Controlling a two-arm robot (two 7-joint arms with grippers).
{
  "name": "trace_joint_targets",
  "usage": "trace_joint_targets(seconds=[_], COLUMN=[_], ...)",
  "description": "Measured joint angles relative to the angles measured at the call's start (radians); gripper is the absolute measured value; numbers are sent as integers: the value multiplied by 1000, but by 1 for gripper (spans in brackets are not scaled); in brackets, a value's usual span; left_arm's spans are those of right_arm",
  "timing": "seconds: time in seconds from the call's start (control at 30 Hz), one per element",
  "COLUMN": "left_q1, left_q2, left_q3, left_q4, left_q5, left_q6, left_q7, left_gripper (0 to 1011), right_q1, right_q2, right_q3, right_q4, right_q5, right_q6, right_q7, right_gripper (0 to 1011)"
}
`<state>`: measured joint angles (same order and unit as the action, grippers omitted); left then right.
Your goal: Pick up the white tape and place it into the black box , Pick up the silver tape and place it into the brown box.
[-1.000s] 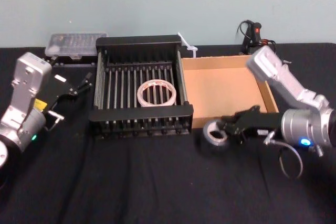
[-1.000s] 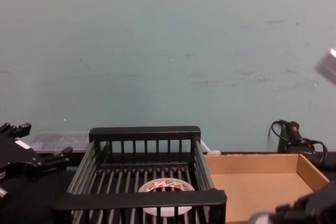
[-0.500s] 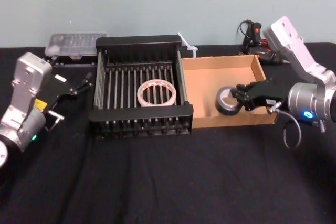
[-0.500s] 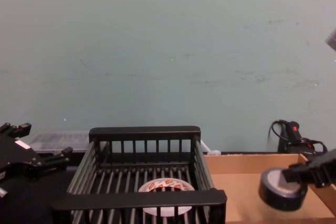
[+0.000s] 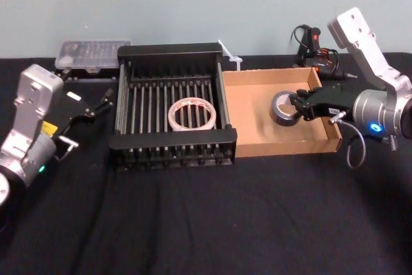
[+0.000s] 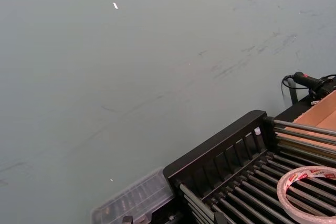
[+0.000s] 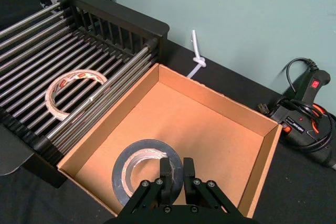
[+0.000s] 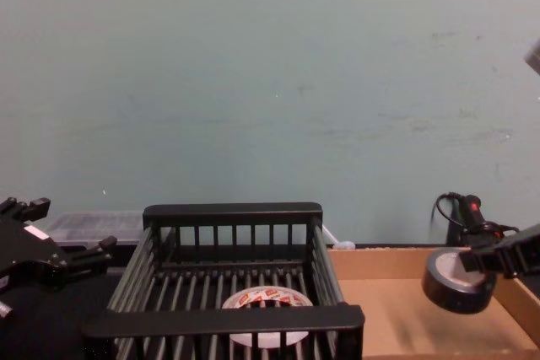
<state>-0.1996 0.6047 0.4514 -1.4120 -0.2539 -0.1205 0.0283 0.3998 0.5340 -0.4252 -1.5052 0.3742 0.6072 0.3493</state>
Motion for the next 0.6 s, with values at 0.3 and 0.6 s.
trace_joint_targets(seconds=[0.3,0.6], left_q1=[0,0], left_q2=[0,0], left_q3=[0,0], left_q4=[0,0], left_q5=[0,0], left_q6=[0,0], left_q7=[0,0], left_gripper=[1001,1001], right_q1=[0,-1], right_q2=[4,5], right_q3=[-4,-5], right_q4=[-3,-5], right_q5=[0,0], right_q6=[-1,-1], right_q7=[3,4], right_gripper=[148,321])
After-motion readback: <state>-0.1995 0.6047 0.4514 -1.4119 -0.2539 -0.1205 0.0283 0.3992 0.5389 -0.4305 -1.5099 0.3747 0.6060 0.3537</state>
